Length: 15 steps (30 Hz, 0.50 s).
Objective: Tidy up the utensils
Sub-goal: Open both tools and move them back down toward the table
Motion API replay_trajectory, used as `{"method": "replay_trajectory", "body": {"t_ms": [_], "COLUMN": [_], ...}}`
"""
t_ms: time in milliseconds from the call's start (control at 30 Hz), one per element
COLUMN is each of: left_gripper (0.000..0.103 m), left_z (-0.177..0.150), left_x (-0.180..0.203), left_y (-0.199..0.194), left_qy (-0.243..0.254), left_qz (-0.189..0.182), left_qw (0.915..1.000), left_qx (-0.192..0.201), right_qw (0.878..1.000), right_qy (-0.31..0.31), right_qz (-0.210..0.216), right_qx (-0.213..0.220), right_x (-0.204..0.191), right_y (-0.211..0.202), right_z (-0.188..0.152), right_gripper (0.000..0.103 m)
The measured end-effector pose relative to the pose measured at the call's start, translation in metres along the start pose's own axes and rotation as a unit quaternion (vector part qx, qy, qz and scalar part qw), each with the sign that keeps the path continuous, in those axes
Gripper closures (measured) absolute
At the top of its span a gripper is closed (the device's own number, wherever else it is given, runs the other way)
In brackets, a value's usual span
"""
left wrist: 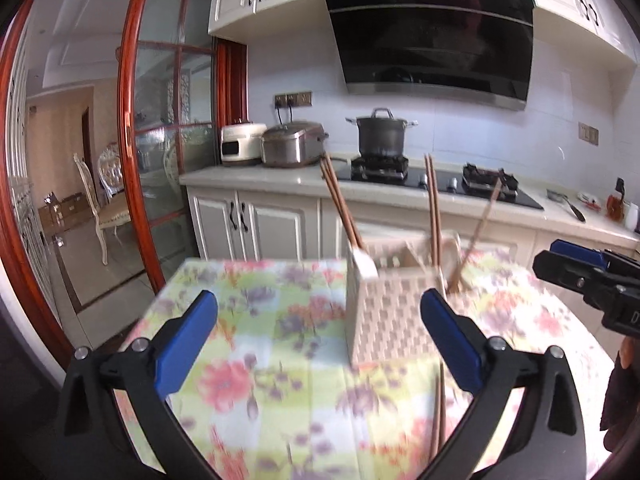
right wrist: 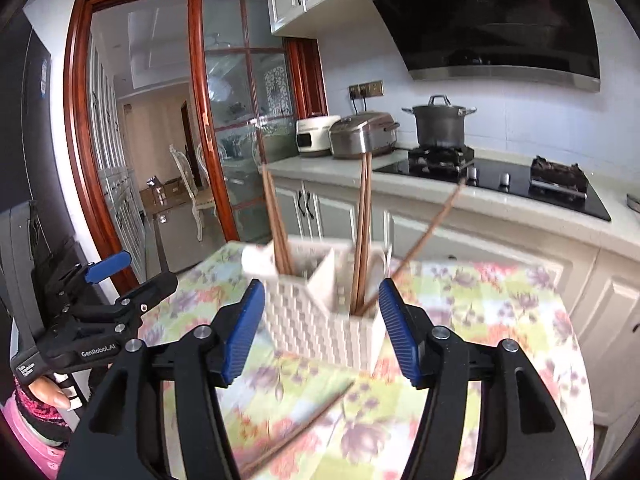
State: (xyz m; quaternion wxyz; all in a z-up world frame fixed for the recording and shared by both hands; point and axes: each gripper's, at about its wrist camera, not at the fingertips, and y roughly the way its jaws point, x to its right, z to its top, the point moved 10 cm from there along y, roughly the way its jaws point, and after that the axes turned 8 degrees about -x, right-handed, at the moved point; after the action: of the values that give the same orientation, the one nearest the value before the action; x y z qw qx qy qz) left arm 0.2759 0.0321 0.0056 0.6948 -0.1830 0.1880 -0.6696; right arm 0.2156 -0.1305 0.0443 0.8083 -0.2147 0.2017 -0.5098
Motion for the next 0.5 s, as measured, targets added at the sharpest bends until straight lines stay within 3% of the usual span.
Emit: {"method": "replay_trajectory", "body": {"t_ms": [267,500], "left_gripper": [0.005,0.005], "left_z": [-0.071,-0.094], "left_x": [0.003,0.011], "left_y": [-0.003,0.0], "left_qy": [-0.019,-0.009], "left_qz": [-0.006,0.008], "left_qw": [0.999,0.9991], "left_qx": [-0.039,-0.04], "right_qw": [0.997,0.991], "right_qy": [0.052,0.089], "right_qz": [0.004,-0.017], "right_qx": [-0.052,-0.101], "right_x": [0.002,0.009], "right_y": [0.019,0.054], "right_z": [-0.073,-0.107], "right_gripper": [0.044,0.044]}}
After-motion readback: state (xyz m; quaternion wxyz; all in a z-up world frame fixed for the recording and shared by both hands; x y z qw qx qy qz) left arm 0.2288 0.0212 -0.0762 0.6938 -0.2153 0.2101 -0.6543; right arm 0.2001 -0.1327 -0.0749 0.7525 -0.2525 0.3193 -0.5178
